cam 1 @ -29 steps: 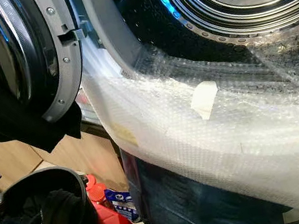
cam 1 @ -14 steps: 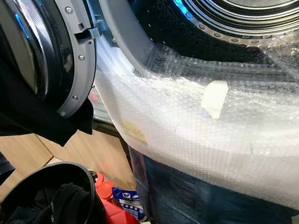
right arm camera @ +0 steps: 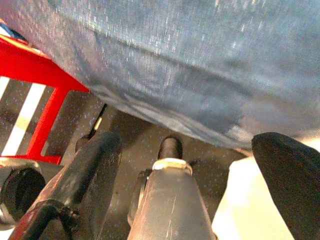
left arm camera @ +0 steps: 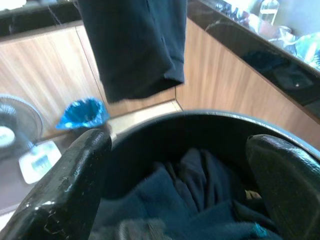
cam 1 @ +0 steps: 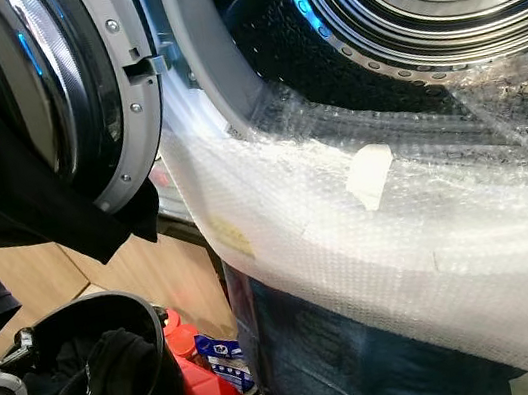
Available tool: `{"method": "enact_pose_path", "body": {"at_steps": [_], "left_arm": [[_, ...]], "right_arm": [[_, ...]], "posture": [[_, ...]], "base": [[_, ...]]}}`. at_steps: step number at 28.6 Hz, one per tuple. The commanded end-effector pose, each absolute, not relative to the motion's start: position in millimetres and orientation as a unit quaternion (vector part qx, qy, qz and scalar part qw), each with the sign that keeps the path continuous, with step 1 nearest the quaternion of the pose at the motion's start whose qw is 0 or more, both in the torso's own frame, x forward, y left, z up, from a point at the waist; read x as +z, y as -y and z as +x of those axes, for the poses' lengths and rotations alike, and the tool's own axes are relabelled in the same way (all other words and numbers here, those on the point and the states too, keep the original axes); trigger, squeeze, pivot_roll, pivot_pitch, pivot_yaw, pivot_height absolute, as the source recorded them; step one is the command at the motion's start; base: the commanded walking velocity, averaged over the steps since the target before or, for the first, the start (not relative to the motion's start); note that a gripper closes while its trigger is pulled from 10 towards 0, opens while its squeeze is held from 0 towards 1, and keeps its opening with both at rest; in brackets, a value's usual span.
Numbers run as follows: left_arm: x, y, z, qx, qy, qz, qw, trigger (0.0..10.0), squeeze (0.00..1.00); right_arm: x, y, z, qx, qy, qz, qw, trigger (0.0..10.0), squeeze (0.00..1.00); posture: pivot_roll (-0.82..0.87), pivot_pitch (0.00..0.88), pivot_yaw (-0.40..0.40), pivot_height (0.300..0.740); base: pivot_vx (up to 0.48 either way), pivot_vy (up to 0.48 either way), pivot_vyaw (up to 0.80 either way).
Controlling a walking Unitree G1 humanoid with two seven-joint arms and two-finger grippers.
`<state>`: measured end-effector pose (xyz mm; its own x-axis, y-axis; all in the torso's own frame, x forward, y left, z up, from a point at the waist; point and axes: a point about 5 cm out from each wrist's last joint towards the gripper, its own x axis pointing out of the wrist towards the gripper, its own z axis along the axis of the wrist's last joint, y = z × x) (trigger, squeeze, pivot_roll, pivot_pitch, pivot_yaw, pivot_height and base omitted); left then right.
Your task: Clothes washing
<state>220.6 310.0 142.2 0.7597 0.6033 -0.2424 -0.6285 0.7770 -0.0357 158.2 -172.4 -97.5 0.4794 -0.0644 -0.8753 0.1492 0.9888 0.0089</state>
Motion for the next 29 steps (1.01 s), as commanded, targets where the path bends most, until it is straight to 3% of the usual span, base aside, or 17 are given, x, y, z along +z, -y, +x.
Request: {"method": "enact_pose_path", "body": {"at_steps": [1,16,29], "left_arm": [[131,-311,217,0.354,-0.127,-0.084,0.923,10.0,0.00],[111,-311,208,0.399,-0.155,-0.129,0.895,10.0,0.00],[96,-299,211,0.379,-0.192,-0.131,0.896,10.0,0.00]], "right_arm": [[-99,170,154,-0.060,-0.511,0.043,0.856,10.0,0.00],[-98,170,158,-0.054,-0.507,0.032,0.860,10.0,0.00],[-99,169,156,-0.057,-0.508,0.043,0.858,10.0,0.00]], "posture": [[0.20,0.000,0.085,0.740],[0.19,0.018,0.084,0.740],[0.17,0.022,0.090,0.740]], "base": [[0.000,0.000,0.00],[0.000,0.000,0.00],[0.000,0.000,0.00]]}}
